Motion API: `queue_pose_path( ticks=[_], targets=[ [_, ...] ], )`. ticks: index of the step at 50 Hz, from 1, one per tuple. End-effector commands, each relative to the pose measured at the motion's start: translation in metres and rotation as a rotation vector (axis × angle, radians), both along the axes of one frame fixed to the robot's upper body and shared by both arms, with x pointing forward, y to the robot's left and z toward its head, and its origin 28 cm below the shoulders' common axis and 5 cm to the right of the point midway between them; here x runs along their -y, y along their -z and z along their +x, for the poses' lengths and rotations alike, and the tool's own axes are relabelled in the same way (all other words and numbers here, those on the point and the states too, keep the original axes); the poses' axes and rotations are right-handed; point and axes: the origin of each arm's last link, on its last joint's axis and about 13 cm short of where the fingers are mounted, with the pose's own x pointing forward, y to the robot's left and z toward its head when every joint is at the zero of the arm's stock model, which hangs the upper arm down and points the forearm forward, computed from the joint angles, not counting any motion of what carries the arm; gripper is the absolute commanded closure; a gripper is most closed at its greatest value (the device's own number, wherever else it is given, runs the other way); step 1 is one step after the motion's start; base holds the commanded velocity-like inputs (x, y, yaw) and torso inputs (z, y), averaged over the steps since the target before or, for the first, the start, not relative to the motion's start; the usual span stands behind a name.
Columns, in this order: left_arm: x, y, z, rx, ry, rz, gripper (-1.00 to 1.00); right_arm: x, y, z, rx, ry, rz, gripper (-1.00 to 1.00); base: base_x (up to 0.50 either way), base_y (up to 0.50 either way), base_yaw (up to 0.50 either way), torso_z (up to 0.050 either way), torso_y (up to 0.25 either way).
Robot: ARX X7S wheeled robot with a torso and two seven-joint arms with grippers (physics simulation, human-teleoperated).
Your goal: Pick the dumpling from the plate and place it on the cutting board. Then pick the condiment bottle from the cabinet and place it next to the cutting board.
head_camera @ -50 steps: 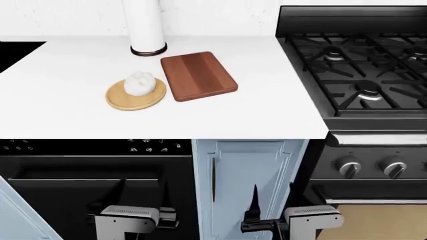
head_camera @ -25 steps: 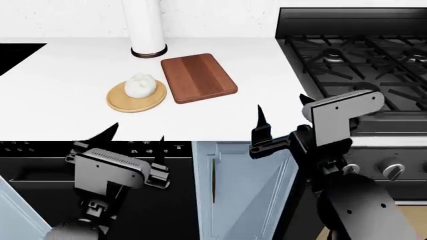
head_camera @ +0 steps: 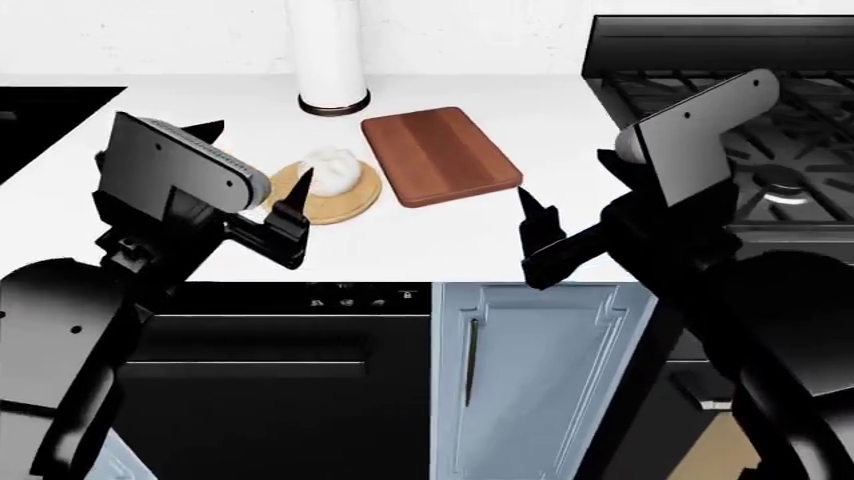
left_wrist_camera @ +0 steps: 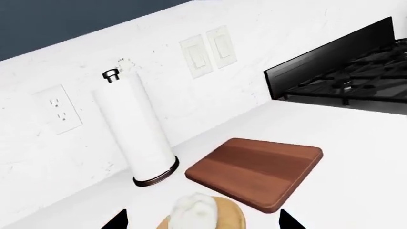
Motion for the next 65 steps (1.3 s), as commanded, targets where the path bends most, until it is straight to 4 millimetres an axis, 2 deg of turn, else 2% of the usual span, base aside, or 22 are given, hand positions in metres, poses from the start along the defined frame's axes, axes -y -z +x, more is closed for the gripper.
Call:
queue_pose_path(
  ticks=[1,9,19,65],
  targets=[
    [-0.005,-0.015,0.006,-0.028,-0.019,0.042,-1.0,0.004,-0.005,0.002,-0.027,0.0,-0.03,-1.0,0.0,0.5,0.0,0.0,0.0],
    [-0.002,-0.014,0.007,-0.035,-0.01,0.062,-1.0,0.005,-0.007,0.002,-0.015,0.004,-0.04,-1.0,0.01,0.5,0.0,0.0,0.0],
    [0.001,-0.01,0.006,-0.043,0.003,0.074,-1.0,0.003,-0.008,0.001,-0.008,-0.016,-0.046,-1.0,0.02,0.0,0.0,0.0,0.0],
    [0.006,-0.014,0.001,-0.015,0.031,0.116,-1.0,-0.002,-0.01,-0.005,-0.001,-0.089,-0.049,-1.0,0.32,0.0,0.0,0.0,0.0]
  ],
)
